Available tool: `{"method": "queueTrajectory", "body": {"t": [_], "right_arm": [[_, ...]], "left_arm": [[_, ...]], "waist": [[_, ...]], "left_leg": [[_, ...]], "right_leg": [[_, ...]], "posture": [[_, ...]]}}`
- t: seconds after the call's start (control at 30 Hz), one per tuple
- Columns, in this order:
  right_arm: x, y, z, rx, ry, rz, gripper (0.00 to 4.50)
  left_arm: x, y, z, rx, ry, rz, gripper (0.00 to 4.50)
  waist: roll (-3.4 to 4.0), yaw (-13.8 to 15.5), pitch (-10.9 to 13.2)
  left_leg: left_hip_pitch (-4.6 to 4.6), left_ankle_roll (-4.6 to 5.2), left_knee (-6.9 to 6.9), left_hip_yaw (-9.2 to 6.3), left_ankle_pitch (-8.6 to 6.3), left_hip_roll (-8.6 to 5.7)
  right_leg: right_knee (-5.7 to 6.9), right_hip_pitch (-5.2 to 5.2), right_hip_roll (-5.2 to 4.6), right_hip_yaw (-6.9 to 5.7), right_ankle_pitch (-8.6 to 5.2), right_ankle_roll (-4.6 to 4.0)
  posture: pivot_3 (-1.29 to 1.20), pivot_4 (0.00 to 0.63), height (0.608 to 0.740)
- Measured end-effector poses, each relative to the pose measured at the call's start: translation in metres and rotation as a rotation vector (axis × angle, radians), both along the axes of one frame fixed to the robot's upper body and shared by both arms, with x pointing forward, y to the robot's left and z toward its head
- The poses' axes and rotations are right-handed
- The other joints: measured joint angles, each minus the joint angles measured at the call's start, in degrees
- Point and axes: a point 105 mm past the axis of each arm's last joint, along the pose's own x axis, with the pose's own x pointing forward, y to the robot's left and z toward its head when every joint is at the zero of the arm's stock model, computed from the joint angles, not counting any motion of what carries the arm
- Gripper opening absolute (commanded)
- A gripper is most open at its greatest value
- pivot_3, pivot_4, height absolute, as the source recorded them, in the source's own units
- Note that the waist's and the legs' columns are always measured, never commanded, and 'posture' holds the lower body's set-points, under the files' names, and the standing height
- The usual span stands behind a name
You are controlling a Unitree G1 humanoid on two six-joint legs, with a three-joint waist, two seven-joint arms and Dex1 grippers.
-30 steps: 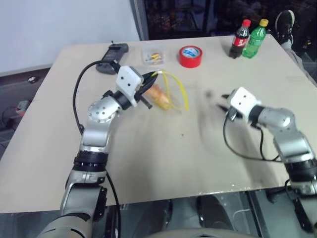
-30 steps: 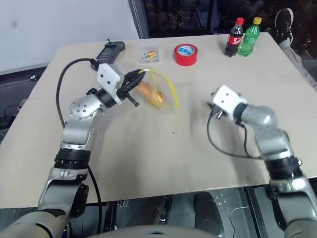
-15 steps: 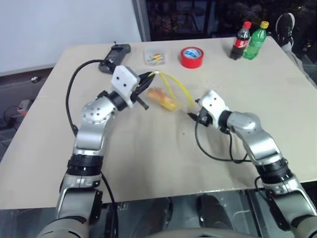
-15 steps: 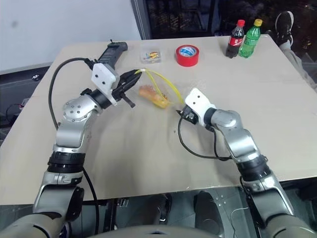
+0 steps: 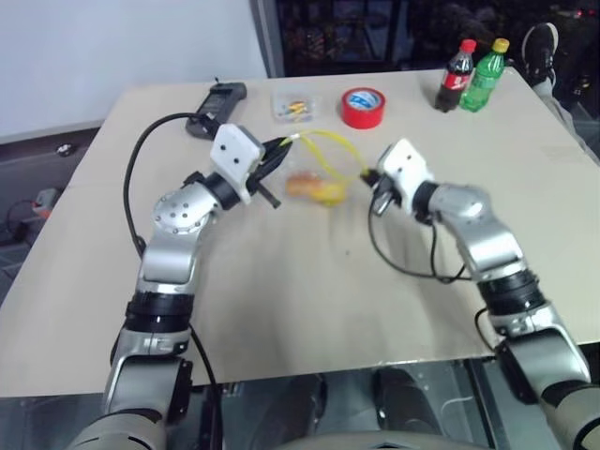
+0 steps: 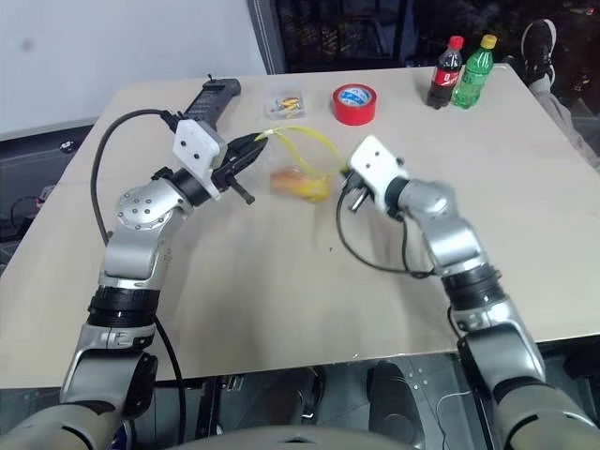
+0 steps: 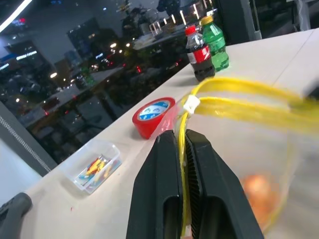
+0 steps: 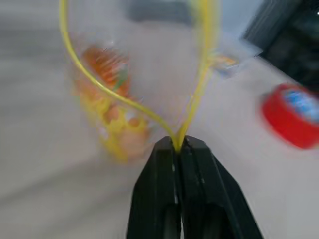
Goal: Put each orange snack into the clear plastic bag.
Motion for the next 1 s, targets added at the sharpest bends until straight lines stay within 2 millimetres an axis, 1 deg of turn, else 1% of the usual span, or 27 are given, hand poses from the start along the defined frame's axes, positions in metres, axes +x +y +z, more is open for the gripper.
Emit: {"method": "queueTrajectory", "body": {"t": [0.03,0.1,0.13,0.17,0.2,0.27,0.3,0.33,0.4,0.43,0.47,0.5,0.57,0.6,0.63,0.7,0.73,0.8,0.83,0.9,0.97,1.0], "right_arm": [[0.008,-0.011,0.019,-0.027,-0.066,-0.038,0.01],[0.014,-0.020,0.041,-0.070,-0.167,-0.069,0.01],[0.018,-0.027,0.050,-0.113,-0.219,-0.095,0.01],[0.019,-0.028,0.050,-0.119,-0.225,-0.099,0.01],[0.020,-0.036,0.053,-0.159,-0.262,-0.113,0.01],[0.017,-0.043,0.051,-0.190,-0.280,-0.119,0.01],[0.012,-0.045,0.047,-0.207,-0.284,-0.110,0.01],[0.001,-0.049,0.031,-0.238,-0.270,-0.085,0.01],[-0.013,-0.050,0.001,-0.253,-0.207,-0.054,0.01],[-0.026,-0.051,-0.027,-0.260,-0.137,-0.023,0.28],[-0.032,-0.051,-0.042,-0.265,-0.093,-0.009,0.57],[-0.038,-0.052,-0.053,-0.266,-0.067,-0.003,0.76],[-0.052,-0.052,-0.070,-0.263,-0.031,0.004,1.74],[-0.058,-0.051,-0.073,-0.264,-0.026,0.010,2.23],[-0.070,-0.050,-0.076,-0.276,-0.029,0.024,2.23],[-0.086,-0.047,-0.076,-0.308,-0.031,0.064,2.23],[-0.091,-0.043,-0.071,-0.321,-0.045,0.089,2.23],[-0.096,-0.030,-0.054,-0.330,-0.115,0.132,2.23],[-0.098,-0.014,-0.036,-0.336,-0.197,0.165,2.23],[-0.097,-0.001,-0.029,-0.341,-0.236,0.190,2.23],[-0.096,0.023,-0.023,-0.337,-0.269,0.246,2.23],[-0.095,0.035,-0.023,-0.338,-0.274,0.277,1.74]], "left_arm": [[0.005,0.001,0.005,0.010,-0.018,0.007,0.00],[0.011,-0.004,0.015,0.038,-0.065,-0.006,0.00],[0.014,-0.010,0.023,0.062,-0.106,-0.024,0.00],[0.014,-0.011,0.024,0.066,-0.113,-0.027,0.00],[0.011,-0.017,0.028,0.095,-0.154,-0.057,0.00],[0.007,-0.024,0.020,0.127,-0.162,-0.093,0.00],[0.003,-0.025,0.010,0.144,-0.151,-0.108,0.00],[-0.006,-0.025,-0.009,0.184,-0.137,-0.129,0.00],[-0.016,-0.027,-0.043,0.232,-0.076,-0.145,0.00],[-0.025,-0.026,-0.067,0.252,-0.025,-0.148,0.00],[-0.029,-0.026,-0.078,0.261,0.005,-0.148,0.00],[-0.032,-0.025,-0.085,0.262,0.017,-0.141,0.00],[-0.039,-0.024,-0.091,0.274,0.014,-0.126,0.00],[-0.043,-0.025,-0.092,0.275,0.010,-0.127,0.00],[-0.048,-0.026,-0.094,0.284,0.002,-0.130,0.00],[-0.054,-0.024,-0.101,0.302,0.013,-0.121,0.00],[-0.055,-0.022,-0.103,0.315,0.017,-0.116,0.00],[-0.054,-0.020,-0.102,0.339,0.002,-0.104,0.00],[-0.054,-0.022,-0.098,0.354,-0.027,-0.102,0.00],[-0.054,-0.024,-0.095,0.357,-0.038,-0.104,0.00],[-0.053,-0.028,-0.093,0.356,-0.046,-0.114,0.00],[-0.053,-0.030,-0.091,0.355,-0.052,-0.119,0.00]], "waist": [[-0.01,0.10,0.00],[-0.01,0.11,-0.01],[-0.01,0.12,-0.01],[-0.02,0.11,-0.01],[-0.02,0.00,-0.01],[-0.02,-0.17,-0.03],[-0.03,-0.29,-0.06],[-0.04,-0.49,-0.13],[-0.04,-0.74,-0.13],[-0.04,-0.73,-0.13],[-0.04,-0.70,-0.07],[-0.03,-0.54,-0.07],[-0.02,-0.33,-0.08],[-0.02,-0.25,-0.08],[0.00,0.00,-0.09],[0.04,0.16,-0.06],[0.05,0.21,0.01],[0.05,0.21,0.03],[0.05,0.24,0.03],[0.03,0.36,0.01],[0.03,0.42,0.01],[0.02,0.55,0.01]], "left_leg": [[0.00,0.00,-0.01,-0.01,0.00,0.00],[0.01,0.00,-0.02,0.00,0.00,0.01],[-0.03,0.00,-0.04,0.00,0.00,0.01],[-0.03,0.00,-0.05,0.01,0.00,0.01],[-0.04,0.02,-0.10,0.08,-0.01,0.00],[-0.04,0.06,-0.23,0.17,-0.03,0.00],[-0.04,0.09,-0.32,0.20,-0.05,0.00],[0.01,0.16,-0.44,0.21,-0.09,0.06],[-0.04,0.19,-0.51,0.28,-0.11,0.08],[-0.13,0.19,-0.53,0.36,-0.11,0.07],[-0.20,0.19,-0.50,0.42,-0.11,0.07],[-0.42,0.19,-0.35,0.44,-0.10,0.06],[-0.54,0.18,0.00,0.44,-0.10,0.08],[-0.53,0.18,0.02,0.45,-0.10,0.08],[-0.52,0.17,0.06,0.45,-0.09,0.08],[-0.33,0.35,0.20,0.47,-0.21,0.10],[-0.10,0.37,0.22,0.53,-0.23,0.13],[0.28,0.36,0.29,0.54,-0.24,0.32],[0.31,0.34,0.34,0.58,-0.25,0.45],[0.42,0.33,0.37,0.58,-0.23,0.57],[0.44,0.30,0.34,0.57,-0.20,0.62],[0.44,0.29,0.33,0.54,-0.20,0.64]], "right_leg": [[-0.01,0.00,0.00,-0.03,0.00,0.00],[-0.02,0.00,0.00,-0.02,0.00,0.00],[-0.06,-0.01,-0.01,-0.03,0.00,0.00],[-0.07,-0.01,-0.03,-0.02,0.00,0.00],[-0.14,-0.04,-0.06,0.07,0.00,0.00],[-0.25,-0.07,-0.09,0.19,-0.01,0.00],[-0.32,-0.10,-0.10,0.24,-0.01,0.00],[-0.48,-0.10,-0.24,0.32,-0.01,-0.01],[-0.51,-0.24,-0.22,0.38,-0.01,-0.01],[-0.44,-0.42,-0.22,0.48,-0.01,-0.01],[-0.32,-0.53,-0.22,0.52,-0.01,-0.01],[-0.11,-0.75,-0.21,0.53,-0.01,-0.01],[0.09,-0.81,-0.16,0.51,0.08,-0.02],[0.08,-0.78,-0.09,0.52,0.18,0.00],[0.06,-0.75,0.06,0.52,0.26,0.01],[0.03,-0.47,0.13,0.53,0.30,0.06],[-0.01,-0.24,0.17,0.56,0.31,0.09],[-0.10,0.21,0.30,0.54,0.21,0.33],[-0.13,0.27,0.36,0.50,0.22,0.43],[-0.14,0.34,0.44,0.44,0.24,0.42],[-0.12,0.32,0.48,0.41,0.27,0.36],[-0.12,0.31,0.50,0.38,0.41,0.13]], "posture": [[0.00,0.150,0.740],[0.00,0.150,0.740],[0.00,0.150,0.740],[0.00,0.150,0.740],[0.00,0.150,0.740],[0.00,0.150,0.740],[0.00,0.150,0.740],[0.00,0.150,0.740],[0.00,0.150,0.740],[0.00,0.150,0.740],[0.00,0.150,0.740],[0.00,0.150,0.740],[0.00,0.150,0.740],[0.00,0.150,0.740],[0.00,0.150,0.740],[0.00,0.150,0.740],[0.00,0.150,0.740],[0.00,0.150,0.740],[0.00,0.150,0.740],[0.00,0.150,0.740],[0.00,0.150,0.740],[0.00,0.150,0.740]]}}
